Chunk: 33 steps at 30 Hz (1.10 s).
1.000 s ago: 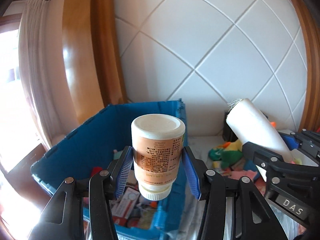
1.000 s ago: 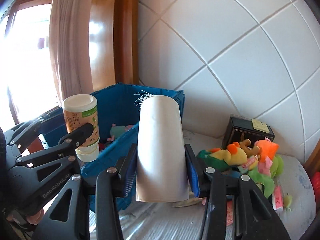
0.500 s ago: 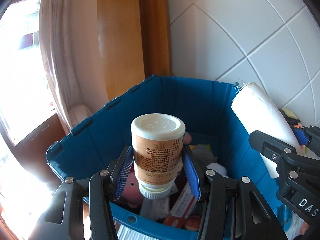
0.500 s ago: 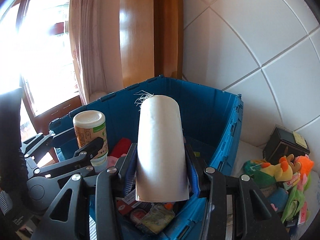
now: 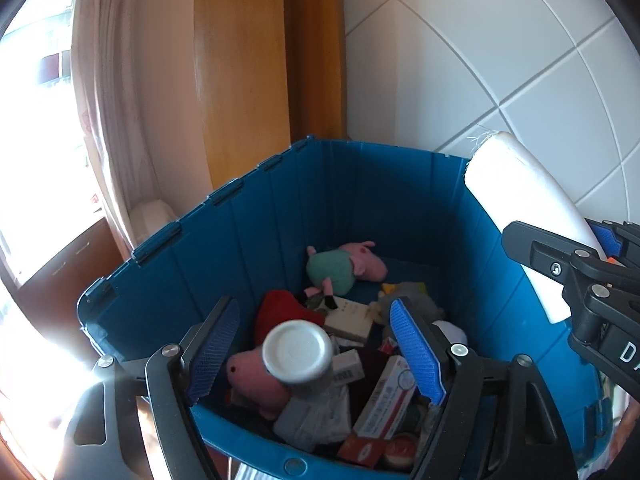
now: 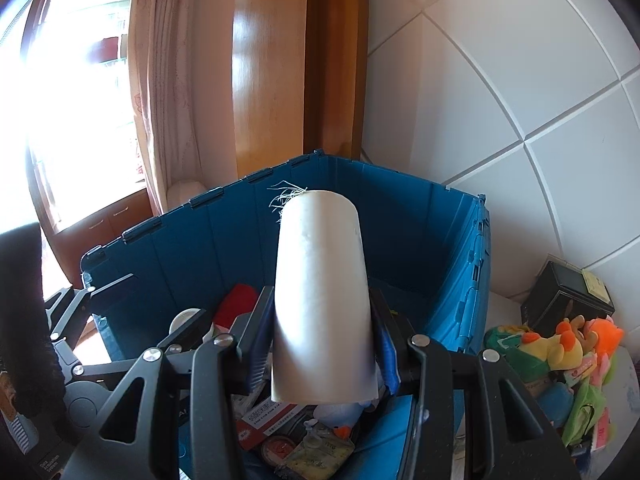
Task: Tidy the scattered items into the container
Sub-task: 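Drop the pill bottle into the crate while the right tool carries the tube over it, then open the right tool to drop the white tube into the crate, return both to the pile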
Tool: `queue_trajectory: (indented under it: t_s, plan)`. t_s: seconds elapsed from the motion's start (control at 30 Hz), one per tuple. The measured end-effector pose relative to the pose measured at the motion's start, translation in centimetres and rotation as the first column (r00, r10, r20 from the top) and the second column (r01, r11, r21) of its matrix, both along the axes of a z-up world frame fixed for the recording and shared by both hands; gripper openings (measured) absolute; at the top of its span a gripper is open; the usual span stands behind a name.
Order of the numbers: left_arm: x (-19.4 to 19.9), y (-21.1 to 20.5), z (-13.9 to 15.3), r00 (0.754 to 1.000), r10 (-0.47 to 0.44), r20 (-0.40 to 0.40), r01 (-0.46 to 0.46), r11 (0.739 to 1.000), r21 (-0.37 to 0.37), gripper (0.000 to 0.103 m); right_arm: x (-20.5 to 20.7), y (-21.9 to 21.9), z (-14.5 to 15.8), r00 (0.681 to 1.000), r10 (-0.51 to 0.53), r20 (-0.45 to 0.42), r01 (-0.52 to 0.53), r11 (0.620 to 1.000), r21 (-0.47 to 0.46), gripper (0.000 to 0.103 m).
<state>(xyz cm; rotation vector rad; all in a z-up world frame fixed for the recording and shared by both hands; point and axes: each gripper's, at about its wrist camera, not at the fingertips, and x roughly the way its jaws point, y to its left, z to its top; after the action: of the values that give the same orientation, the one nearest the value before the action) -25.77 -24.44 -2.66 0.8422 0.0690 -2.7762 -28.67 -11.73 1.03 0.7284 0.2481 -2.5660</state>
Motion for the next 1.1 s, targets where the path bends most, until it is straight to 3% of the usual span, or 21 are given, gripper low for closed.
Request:
queue_trajectory:
  t_s: [0.1,0.23,0.7,0.87,1.1]
  plan:
    - [0.2,-0.2,-0.1,1.0,0.004,0.006,-0.004,1.0,0.006,0.079,0.0,-0.3,0.1,1.0,-0.003,-0.006,0.003,1.0,0.0,0.044]
    - [0.5,-0.4,-0.3,1.0,0.008,0.011,-0.008,1.0,0.01,0.08,0.4,-0.2,0.5,1.0,-0.018,-0.02,0.018,1.0,-0.006,0.074]
    - [2.8,2.6,0.2,1.0,-0.022,0.001,0.022,1.0,0.011,0.086,2.7,4.3,0.4,0.997,-0.074,-0.014,0.073,0.997,-0.031,0.081]
    - [3.8,4.3,0.7,0.999,-0.033,0.006,0.032,0.999,0.008,0.086,4.4,7.1,1.1,0.995,-0.099,-0.03,0.098,0.994,-0.049,0.093]
    - [5.9,7.1,1.6,0.999,-0.048,0.008,0.048,0.999,-0.011,0.086,6.9,10.8,1.6,0.991,-0.126,-0.046,0.123,0.99,-0.063,0.096]
